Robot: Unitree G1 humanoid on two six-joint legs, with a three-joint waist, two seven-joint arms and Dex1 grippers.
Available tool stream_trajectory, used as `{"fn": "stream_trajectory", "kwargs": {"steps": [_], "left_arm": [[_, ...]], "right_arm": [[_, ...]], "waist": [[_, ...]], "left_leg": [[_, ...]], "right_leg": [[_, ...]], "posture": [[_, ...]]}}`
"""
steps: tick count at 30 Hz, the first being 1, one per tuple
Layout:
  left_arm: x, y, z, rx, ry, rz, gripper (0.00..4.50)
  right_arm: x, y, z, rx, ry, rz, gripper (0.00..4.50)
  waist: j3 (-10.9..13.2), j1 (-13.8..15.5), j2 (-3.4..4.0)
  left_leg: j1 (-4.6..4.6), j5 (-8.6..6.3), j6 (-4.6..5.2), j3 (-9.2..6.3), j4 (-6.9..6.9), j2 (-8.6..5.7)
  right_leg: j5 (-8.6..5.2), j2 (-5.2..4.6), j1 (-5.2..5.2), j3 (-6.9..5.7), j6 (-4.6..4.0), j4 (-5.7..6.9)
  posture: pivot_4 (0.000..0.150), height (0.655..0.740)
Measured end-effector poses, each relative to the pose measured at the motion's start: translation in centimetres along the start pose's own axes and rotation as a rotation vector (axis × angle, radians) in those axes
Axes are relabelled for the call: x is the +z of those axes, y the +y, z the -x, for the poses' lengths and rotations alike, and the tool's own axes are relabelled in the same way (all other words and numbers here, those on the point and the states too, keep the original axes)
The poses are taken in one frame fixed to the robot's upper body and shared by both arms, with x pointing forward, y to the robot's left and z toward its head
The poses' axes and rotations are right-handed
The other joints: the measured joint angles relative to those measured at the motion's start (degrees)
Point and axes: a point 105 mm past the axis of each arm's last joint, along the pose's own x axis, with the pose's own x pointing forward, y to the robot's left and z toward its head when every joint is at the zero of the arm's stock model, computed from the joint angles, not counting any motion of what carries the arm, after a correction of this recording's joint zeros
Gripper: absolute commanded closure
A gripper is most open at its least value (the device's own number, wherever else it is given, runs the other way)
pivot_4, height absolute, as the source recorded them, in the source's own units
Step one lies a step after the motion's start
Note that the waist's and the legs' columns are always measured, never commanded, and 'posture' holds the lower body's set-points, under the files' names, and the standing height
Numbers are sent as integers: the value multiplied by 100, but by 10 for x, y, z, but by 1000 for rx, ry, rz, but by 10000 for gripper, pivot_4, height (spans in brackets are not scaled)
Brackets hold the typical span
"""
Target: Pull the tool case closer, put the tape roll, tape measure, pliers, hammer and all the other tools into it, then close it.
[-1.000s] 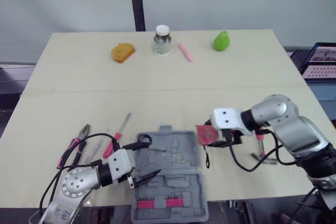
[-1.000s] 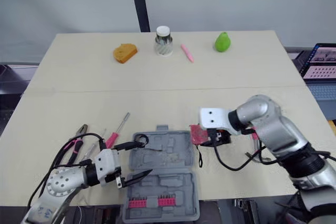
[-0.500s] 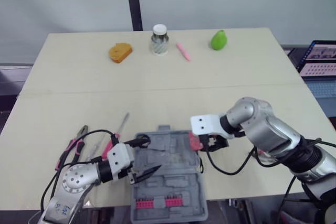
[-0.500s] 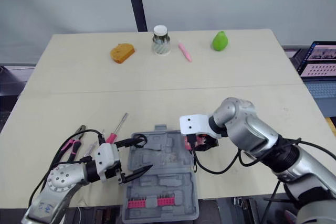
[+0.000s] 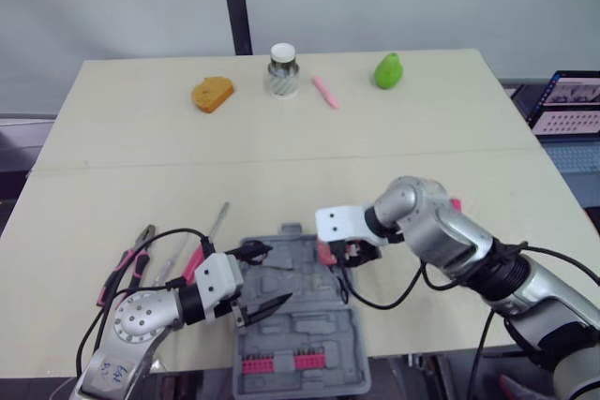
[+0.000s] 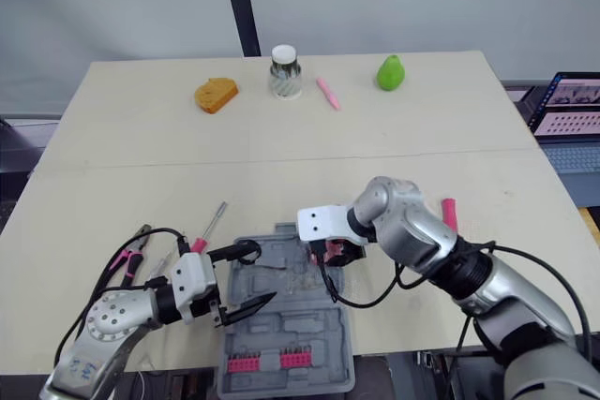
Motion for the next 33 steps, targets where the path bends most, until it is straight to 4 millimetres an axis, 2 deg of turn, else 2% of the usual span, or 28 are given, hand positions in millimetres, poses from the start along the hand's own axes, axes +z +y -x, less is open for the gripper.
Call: {"fn": "stream_trajectory", "kwargs": {"steps": [7,33], "left_arm": [[6,-2,0,-10,-13,-18,0],[0,-8,4,-40,28,-30,0]], "right_arm": [[6,-2,-5,-7,-11,15,15943],[7,-2,-10,-27,5,47,15943]], "waist": [[0,-2,0],[0,-3,0]], "left_leg": [[0,0,0,1,0,1],[-3,0,0,3,-1,2]], "right_leg": [[0,1,-2,0,0,1],[0,1,-6,2,0,2]], "posture": [[1500,7400],[1500,7400]]}}
